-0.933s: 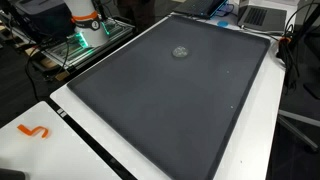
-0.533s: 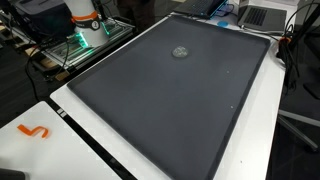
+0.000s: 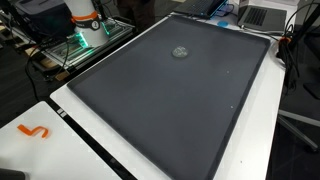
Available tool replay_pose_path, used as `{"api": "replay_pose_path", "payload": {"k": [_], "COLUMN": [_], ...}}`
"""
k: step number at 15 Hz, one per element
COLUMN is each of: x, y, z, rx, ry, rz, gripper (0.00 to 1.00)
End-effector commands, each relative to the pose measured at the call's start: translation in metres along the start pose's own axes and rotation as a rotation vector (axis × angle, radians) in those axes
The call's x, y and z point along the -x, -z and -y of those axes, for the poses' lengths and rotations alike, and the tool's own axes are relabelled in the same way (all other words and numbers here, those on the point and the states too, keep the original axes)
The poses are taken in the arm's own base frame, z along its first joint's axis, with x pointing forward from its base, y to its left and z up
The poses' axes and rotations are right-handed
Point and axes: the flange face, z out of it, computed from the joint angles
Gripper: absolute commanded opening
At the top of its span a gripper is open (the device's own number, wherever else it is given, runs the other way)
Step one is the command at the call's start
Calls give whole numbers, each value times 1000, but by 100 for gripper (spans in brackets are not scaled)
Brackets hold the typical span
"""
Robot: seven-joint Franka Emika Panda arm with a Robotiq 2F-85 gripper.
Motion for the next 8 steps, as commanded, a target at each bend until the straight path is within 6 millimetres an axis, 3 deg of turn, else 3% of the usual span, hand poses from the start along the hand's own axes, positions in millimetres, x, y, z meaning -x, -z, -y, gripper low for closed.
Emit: {"api": "replay_pose_path", "payload": {"k": [1, 5, 8], "x": [-2, -3, -3], "y": [-1, -2, -2], "z": [0, 2, 4], "rx": [-2, 0, 2], "ry": [6, 10, 13], "rz": [4, 8, 8], "gripper": [34, 2, 3]}}
